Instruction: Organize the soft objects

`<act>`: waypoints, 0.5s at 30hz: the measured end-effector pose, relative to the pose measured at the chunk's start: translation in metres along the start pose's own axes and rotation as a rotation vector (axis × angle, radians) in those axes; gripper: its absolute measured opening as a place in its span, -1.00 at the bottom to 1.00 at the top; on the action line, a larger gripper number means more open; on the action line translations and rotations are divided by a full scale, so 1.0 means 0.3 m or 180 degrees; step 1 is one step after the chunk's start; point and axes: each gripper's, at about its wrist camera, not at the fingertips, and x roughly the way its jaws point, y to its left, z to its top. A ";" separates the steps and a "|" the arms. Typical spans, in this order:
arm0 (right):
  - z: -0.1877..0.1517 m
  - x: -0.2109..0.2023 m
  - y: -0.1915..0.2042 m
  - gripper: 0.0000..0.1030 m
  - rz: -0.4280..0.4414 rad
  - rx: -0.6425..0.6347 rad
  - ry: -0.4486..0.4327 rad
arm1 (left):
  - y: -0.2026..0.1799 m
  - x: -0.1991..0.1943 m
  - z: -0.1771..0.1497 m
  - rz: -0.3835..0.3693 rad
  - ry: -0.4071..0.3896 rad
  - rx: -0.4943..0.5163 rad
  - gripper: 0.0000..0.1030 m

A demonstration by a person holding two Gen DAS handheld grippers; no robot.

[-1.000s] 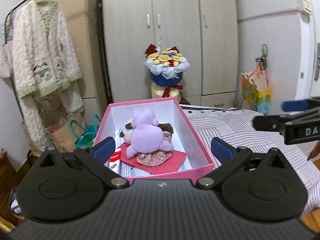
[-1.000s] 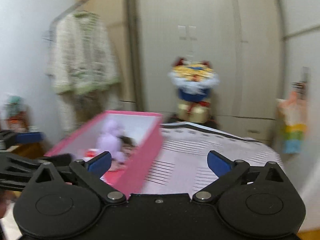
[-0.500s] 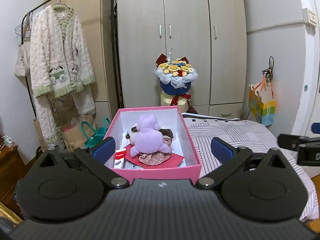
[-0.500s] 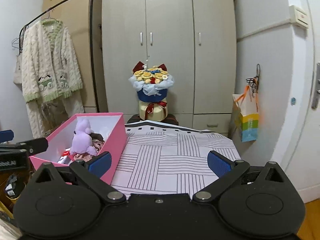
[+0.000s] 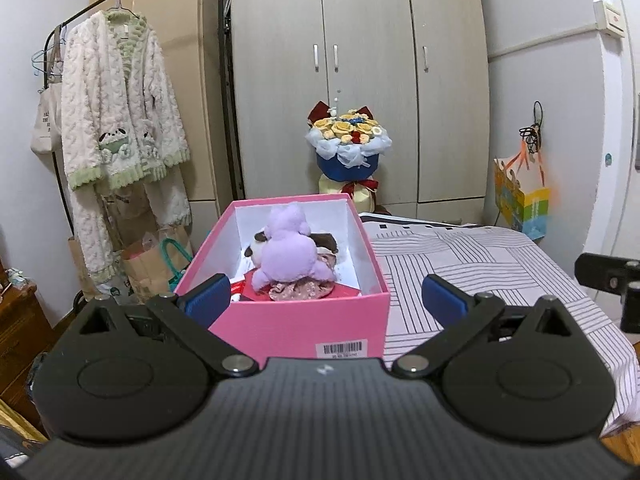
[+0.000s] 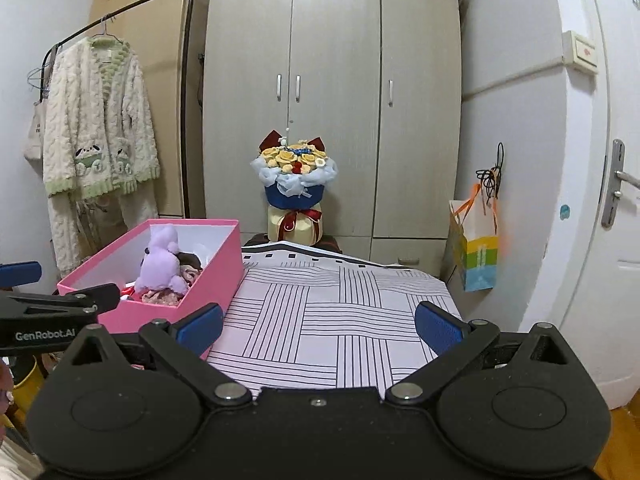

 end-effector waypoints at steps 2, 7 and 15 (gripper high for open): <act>-0.006 -0.005 0.006 1.00 -0.0012 -0.0010 0.0000 | 0.001 -0.001 -0.003 -0.0014 0.0019 -0.0001 1.00; -0.013 0.000 0.001 1.00 -0.0067 0.0003 0.0003 | 0.002 -0.013 -0.013 0.0038 -0.0056 0.0004 1.00; -0.038 -0.005 -0.005 1.00 -0.0181 -0.0022 0.0034 | 0.006 -0.018 -0.025 0.0080 -0.0070 0.0018 1.00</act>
